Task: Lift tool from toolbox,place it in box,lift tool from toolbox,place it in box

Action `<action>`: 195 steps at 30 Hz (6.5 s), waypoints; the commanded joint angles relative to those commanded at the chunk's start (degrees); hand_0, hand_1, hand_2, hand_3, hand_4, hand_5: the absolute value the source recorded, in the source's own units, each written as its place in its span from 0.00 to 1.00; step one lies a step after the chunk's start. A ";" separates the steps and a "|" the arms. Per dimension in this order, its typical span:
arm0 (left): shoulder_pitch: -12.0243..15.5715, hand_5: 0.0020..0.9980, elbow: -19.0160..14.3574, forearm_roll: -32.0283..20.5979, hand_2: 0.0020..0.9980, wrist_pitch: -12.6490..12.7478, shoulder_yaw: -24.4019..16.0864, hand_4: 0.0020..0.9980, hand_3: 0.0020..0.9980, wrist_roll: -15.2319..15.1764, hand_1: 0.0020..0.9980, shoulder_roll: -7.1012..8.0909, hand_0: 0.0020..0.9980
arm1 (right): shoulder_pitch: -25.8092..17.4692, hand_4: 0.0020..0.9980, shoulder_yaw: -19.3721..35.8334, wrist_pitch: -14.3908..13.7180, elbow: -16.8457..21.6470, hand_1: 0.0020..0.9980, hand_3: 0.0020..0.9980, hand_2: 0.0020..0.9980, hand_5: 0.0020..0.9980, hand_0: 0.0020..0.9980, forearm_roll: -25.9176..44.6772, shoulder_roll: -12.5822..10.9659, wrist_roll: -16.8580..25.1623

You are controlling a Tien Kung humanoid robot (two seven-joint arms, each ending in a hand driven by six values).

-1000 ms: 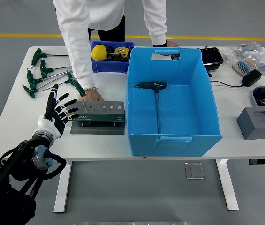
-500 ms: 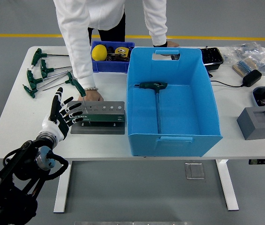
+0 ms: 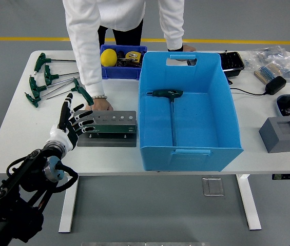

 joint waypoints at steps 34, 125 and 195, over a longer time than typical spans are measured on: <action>-5.46 1.00 5.35 -10.56 0.57 -2.93 4.50 0.88 0.80 -6.40 0.38 0.09 0.24 | 0.05 1.00 -1.17 -0.06 0.00 0.62 0.78 0.75 0.97 0.64 0.16 -0.21 -0.17; -21.21 0.44 -4.88 27.16 0.00 0.85 21.95 0.80 0.08 -4.09 0.00 3.07 0.02 | 0.55 1.00 -1.27 0.18 0.00 0.61 0.78 0.74 0.96 0.63 -0.52 -0.93 -0.23; -37.55 0.68 13.62 62.33 0.75 -41.84 27.16 1.00 0.80 -2.88 0.68 -2.42 0.58 | 1.49 1.00 -0.56 0.18 0.00 0.60 0.78 0.74 0.96 0.63 -2.65 -2.09 -0.35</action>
